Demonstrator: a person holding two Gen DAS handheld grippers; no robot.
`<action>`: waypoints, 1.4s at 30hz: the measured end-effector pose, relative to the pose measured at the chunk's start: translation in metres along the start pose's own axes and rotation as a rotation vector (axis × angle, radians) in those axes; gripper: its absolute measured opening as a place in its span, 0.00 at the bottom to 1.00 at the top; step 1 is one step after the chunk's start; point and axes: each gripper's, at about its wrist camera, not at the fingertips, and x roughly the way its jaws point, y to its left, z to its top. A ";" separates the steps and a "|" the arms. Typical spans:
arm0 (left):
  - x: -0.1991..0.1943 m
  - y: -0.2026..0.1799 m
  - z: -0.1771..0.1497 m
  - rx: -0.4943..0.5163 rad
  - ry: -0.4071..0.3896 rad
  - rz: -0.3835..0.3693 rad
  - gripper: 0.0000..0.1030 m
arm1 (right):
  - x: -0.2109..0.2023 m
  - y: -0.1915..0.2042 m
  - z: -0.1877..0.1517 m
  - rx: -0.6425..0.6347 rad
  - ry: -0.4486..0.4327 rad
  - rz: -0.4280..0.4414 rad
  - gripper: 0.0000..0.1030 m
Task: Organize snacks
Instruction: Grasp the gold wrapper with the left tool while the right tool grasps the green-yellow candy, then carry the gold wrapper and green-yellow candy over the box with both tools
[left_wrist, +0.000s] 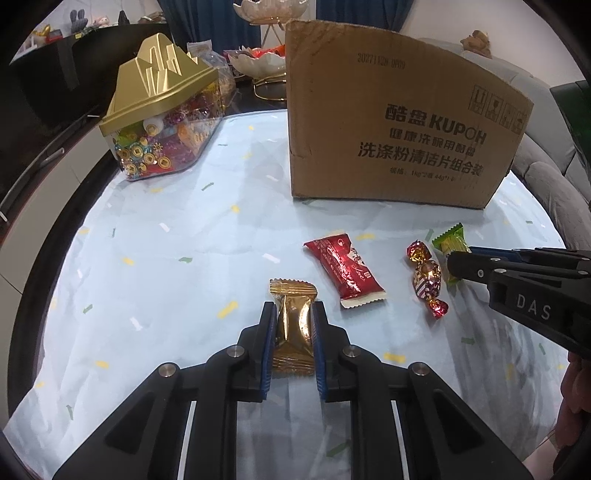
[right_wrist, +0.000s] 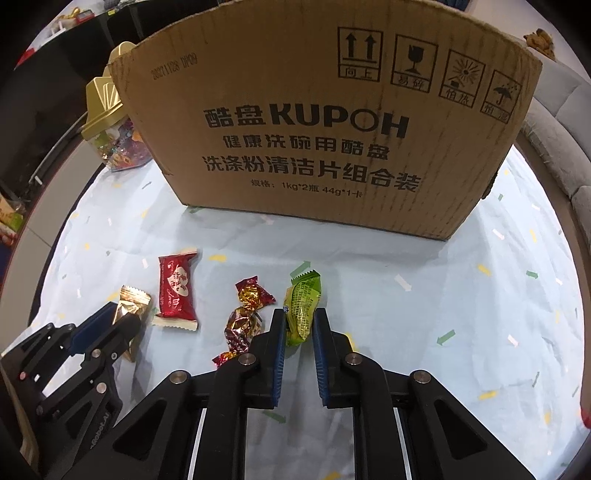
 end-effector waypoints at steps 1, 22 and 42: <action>-0.001 0.000 0.001 -0.002 -0.003 0.002 0.19 | -0.002 0.000 0.000 -0.001 -0.003 0.000 0.15; -0.054 -0.004 0.012 -0.022 -0.087 0.044 0.19 | -0.069 -0.008 0.002 -0.034 -0.104 -0.006 0.15; -0.099 -0.009 0.034 -0.039 -0.144 0.065 0.19 | -0.120 -0.010 0.012 -0.038 -0.192 -0.006 0.15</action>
